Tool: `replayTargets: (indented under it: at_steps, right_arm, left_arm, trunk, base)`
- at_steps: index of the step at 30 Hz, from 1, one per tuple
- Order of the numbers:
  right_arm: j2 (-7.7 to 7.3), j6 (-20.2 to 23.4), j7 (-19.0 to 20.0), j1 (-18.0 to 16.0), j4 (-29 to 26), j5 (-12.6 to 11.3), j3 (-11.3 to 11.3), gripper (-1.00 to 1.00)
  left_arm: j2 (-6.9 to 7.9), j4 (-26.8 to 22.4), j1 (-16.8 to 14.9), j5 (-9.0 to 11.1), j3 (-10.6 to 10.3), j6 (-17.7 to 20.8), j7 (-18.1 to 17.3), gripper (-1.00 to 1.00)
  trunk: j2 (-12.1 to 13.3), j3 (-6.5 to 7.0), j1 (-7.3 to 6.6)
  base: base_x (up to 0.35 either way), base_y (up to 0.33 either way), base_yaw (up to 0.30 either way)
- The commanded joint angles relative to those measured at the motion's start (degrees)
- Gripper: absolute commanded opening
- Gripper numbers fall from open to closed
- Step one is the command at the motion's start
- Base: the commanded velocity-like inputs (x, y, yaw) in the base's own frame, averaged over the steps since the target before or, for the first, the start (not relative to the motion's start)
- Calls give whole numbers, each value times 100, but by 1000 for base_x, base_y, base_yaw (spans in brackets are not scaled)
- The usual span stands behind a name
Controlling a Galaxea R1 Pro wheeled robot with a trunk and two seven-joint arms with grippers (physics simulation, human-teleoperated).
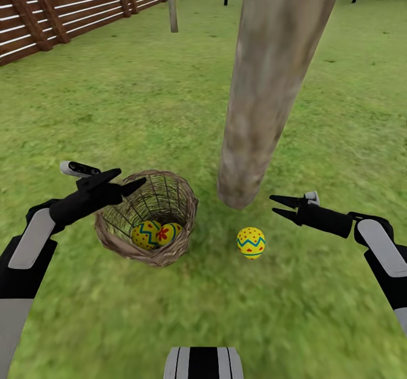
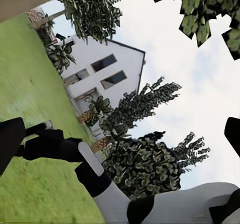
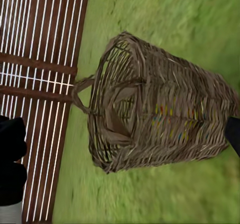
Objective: Take the three Easter eggs out of the wicker basket on the lawn in the garden, then place them on the lawn next to a single tree (choose any tree) so that all three eggs are next to the same tree and none are left in the basket.
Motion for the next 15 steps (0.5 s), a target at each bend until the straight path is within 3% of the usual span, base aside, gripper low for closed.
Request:
replayTargets:
  at_steps: [1, 3, 4, 15]
  right_arm:
    - [-2, 4, 51, -2, 3, 51, 7, 100]
    - [1, 4, 44, 3, 4, 52, 14, 100]
    - [6, -1, 40, 5, 3, 65, 17, 100]
    - [34, -14, 18, 29, -4, 104, 122, 100]
  left_arm:
    - [80, 4, -3, 5, -28, 18, -14, 100]
    - [239, 5, -5, 5, -143, 19, -14, 100]
    - [355, -10, -2, 4, -332, 19, -15, 100]
    - [364, -79, -1, -13, -440, 14, -13, 100]
  trunk:
    - [0, 19, -3]
    - [3, 63, -8]
    - [4, 86, -11]
    - [19, 329, -39]
  base:
    - [0, 0, 0]
    - [0, 0, 0]
    - [0, 0, 0]
    - [0, 0, 0]
